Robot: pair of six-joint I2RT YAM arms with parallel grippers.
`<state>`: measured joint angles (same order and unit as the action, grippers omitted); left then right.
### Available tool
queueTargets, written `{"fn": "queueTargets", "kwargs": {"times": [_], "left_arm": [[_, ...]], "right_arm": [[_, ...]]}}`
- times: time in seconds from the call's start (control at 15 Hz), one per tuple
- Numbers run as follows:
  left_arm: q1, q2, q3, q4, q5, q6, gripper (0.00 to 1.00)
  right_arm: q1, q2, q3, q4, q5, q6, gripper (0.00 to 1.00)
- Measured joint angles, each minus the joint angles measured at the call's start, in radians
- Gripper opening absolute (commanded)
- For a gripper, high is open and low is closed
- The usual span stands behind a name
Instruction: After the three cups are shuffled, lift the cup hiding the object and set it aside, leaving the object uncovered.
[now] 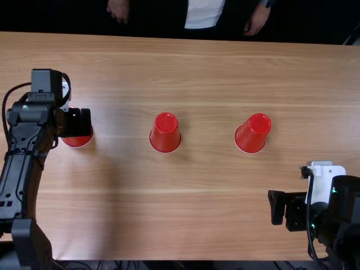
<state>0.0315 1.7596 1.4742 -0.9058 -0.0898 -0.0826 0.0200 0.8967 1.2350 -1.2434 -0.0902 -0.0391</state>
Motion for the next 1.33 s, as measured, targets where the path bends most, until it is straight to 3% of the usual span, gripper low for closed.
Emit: {"fn": "queueTargets", "kwargs": {"times": [1.2, 1.33], "left_arm": [[-0.005, 0.218, 0.114, 0.003, -0.007, -0.001, 1.0], [-0.005, 0.218, 0.114, 0.003, -0.008, -0.009, 0.7]], "right_arm": [[0.0, 0.001, -0.038, 0.002, 0.0, 0.0, 1.0], [0.0, 0.001, -0.038, 0.002, 0.0, 0.0, 1.0]]}}
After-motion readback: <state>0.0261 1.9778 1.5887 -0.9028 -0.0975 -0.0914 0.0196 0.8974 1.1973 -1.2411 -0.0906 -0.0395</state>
